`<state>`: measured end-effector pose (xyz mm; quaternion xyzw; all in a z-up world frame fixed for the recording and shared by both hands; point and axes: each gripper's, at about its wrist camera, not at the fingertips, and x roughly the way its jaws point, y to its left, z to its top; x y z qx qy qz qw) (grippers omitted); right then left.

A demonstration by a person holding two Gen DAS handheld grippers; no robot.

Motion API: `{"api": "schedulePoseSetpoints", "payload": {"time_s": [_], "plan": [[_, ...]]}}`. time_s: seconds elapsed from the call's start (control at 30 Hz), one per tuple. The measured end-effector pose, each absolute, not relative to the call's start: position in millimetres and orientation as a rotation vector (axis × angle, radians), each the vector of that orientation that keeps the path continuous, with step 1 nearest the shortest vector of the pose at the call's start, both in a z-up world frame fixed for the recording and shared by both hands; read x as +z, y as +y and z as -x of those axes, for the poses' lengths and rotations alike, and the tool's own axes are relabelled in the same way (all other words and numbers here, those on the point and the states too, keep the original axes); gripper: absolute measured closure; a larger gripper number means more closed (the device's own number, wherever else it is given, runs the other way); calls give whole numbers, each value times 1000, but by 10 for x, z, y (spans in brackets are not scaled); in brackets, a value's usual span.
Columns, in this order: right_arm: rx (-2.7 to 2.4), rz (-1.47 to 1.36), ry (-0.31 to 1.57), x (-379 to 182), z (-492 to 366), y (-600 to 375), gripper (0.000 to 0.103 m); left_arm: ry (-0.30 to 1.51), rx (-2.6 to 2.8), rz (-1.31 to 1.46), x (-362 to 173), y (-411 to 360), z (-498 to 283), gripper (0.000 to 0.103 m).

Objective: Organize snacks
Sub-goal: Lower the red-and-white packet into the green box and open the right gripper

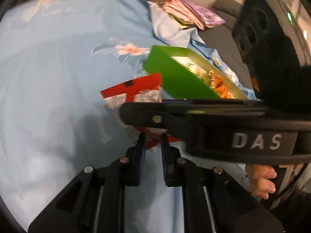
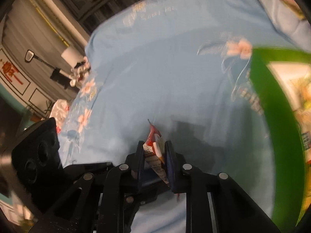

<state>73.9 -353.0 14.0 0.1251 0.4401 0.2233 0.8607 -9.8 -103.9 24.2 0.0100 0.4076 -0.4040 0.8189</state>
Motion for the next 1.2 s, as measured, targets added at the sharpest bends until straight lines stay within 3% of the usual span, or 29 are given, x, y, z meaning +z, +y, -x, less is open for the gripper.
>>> {"api": "schedulePoseSetpoints", "payload": {"time_s": [0.37,0.53,0.57,0.67,0.7,0.77,0.83,0.97,1.2], "plan": [[370,-515,796,417,-283,-3935,82,761,-1016,-61,754,-1893,134,91],[280,-629,736,380,-20,-4341,82,760,-1021,-136,774,-2510,122,85],[254,-637,728,373,7,-4441,82,759,-1000,-152,756,-2601,122,77],[161,-653,706,326,217,-4516,82,752,-944,-161,698,-2772,134,23],[139,-661,702,305,266,-4526,82,733,-933,-149,691,-2800,155,13],[115,-662,708,296,354,-4530,81,704,-929,-138,700,-2772,189,7],[90,-653,716,305,411,-4485,71,684,-906,-145,726,-2784,204,2],[41,-629,705,346,456,-4448,20,656,-847,-166,767,-2735,240,0],[24,-599,638,531,658,-4262,15,618,-694,-160,763,-2500,262,0]]}}
